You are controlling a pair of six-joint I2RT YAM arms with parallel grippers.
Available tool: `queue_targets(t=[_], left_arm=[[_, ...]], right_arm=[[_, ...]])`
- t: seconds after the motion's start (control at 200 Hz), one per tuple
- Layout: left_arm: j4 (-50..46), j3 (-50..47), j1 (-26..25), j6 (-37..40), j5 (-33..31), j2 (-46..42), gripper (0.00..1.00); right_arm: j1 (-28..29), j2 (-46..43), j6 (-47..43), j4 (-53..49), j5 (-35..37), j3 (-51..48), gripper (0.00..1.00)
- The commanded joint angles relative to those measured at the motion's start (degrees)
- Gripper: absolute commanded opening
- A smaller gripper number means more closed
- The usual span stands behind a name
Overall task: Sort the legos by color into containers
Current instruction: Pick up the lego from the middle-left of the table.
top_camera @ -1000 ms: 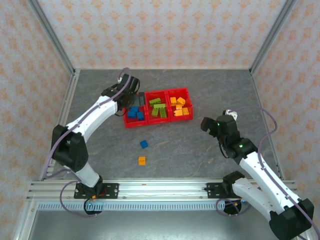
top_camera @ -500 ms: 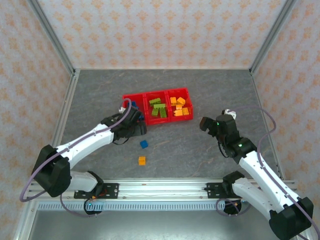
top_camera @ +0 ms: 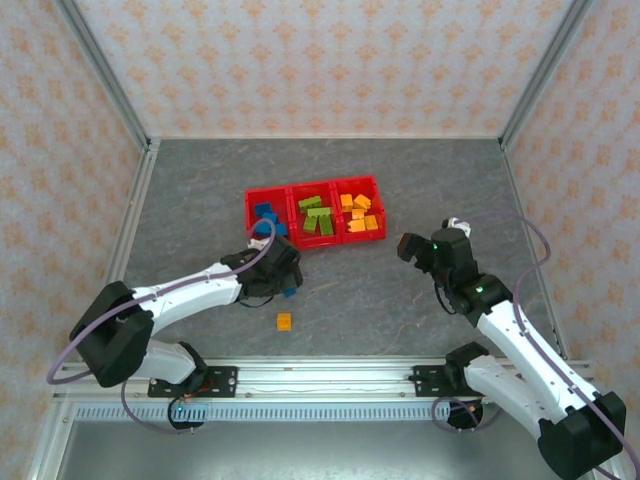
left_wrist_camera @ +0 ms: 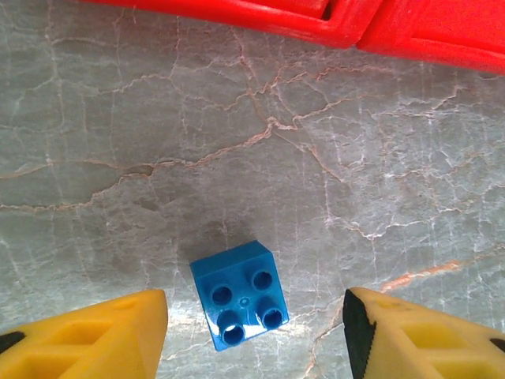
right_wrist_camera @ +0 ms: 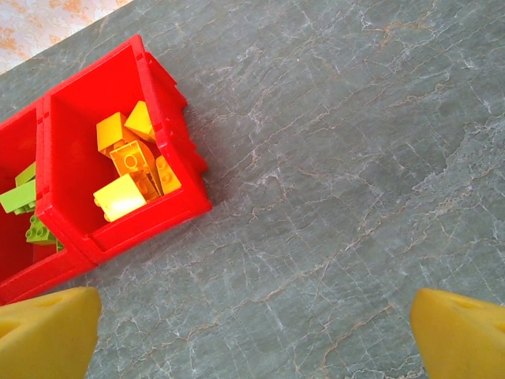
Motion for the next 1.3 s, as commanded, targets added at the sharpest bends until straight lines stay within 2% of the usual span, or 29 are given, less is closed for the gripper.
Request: queue_targets(t=[0.0,0.245,0.39,0.676,1.006,1.131,1.291], left_arm=[[0.6,-0.6,-0.3,-3.4,-2.1,1.7,0.64],[-0.1,-0.6,-0.8,-4.7,-1.8,5.0,0.62],[0.6,-0.1,-1.2,-4.9,-0.8,7.3,0.57],[0.0,2.2,-1.3,-2.7,0.2,13.7,0.54],[-2.9,5.3,-1.5,0.4,-0.8,19.0,0.43],[-1.8,5.9,-1.5,2.0,0.1,18.9,0.35],[-2.1,6.8,-1.5,2.6,-0.7,17.2,0.32]], right_arm=[[-0.3,-1.0,0.8,0.2,0.4,-0.6,1.0],[-0.3,-1.0,0.8,0.5,0.6,-0.9,1.0],[-0.3,-1.0,1.7,1.1,-0.6,-0.4,1.0],[-0.3,-1.0,1.6,1.1,-0.1,0.4,1.0],[-0.2,-2.8,1.8,0.5,0.6,-0.3,1.0],[-0.3,-2.8,1.6,0.3,0.8,-0.3,1.0],[-0.3,-2.4,1.5,0.7,0.8,-0.2,1.0]])
